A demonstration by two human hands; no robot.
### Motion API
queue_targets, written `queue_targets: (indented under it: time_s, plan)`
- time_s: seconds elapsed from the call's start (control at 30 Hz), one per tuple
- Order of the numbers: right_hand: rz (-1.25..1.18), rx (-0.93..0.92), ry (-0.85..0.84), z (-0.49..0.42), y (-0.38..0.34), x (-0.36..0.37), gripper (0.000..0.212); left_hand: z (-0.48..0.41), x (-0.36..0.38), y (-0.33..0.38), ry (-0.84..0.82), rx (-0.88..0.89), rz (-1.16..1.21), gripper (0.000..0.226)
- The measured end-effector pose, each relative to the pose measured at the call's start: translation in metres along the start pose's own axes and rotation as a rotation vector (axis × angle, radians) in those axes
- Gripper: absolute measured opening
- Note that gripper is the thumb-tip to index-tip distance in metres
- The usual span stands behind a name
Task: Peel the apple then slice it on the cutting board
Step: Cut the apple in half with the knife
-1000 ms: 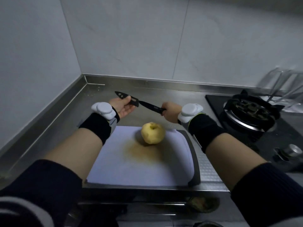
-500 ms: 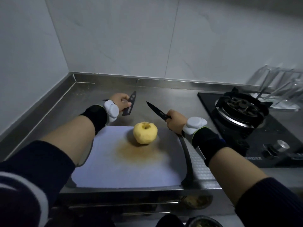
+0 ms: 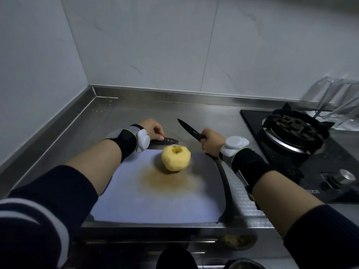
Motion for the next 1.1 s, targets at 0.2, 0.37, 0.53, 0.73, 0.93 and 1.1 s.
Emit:
queue_targets:
  time_s: [0.2,0.37,0.53,0.73,0.93,1.1]
  plan:
    - [-0.033,0.009,0.001,0.02,0.002,0.001,0.024,0.023,-0.004,0.004,0.225,-0.064,-0.118,0.029]
    - [-0.195,-0.011,0.003,0.039,-0.002,0.008,0.007,0.054,-0.002,0.022,0.196,-0.054,0.49,0.029]
    - [-0.339,-0.029,-0.015,0.062,-0.013,0.019,0.011,0.089,0.037,0.027,-0.006,-0.244,0.976,0.025]
    - [-0.474,0.003,-0.03,0.076,-0.02,0.025,0.021,0.106,0.06,0.047,-0.084,-0.273,1.156,0.027]
    - [-0.469,0.019,-0.019,0.087,-0.007,0.025,0.013,0.11,0.066,0.06,-0.046,-0.298,1.208,0.016]
    - [-0.335,-0.044,-0.02,0.097,-0.014,0.022,0.021,0.116,0.069,0.058,0.018,-0.289,1.256,0.053]
Point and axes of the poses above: each hand's wrist, its own z-axis away from the middle knuckle, its own x-axis out of the palm, y = z × x, the point moved 7 cm from there along -z, towards the middle knuckle, and after that the axes turned 9 degrees about -y, right-handed, at the moved point
